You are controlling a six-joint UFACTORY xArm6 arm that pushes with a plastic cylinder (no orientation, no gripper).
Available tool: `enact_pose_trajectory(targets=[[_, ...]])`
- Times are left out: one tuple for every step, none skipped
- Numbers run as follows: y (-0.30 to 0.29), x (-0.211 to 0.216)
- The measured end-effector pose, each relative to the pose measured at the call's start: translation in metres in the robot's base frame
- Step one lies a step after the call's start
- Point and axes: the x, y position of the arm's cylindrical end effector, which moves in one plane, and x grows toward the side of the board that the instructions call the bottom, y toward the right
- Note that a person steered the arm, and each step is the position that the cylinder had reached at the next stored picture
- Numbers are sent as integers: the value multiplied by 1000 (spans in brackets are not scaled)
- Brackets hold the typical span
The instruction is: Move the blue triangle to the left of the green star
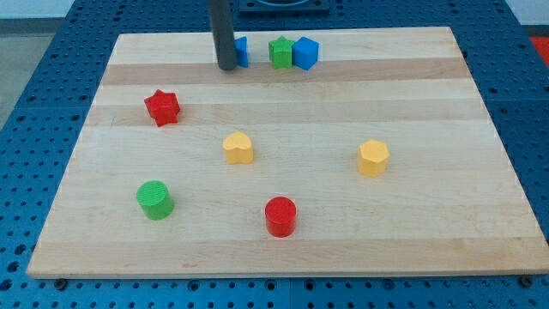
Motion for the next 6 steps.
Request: enact_pose_trajectory(targets=[[-33,-15],[-33,-43],[-27,-51],[-23,-47],[-11,-46],[7,-46]])
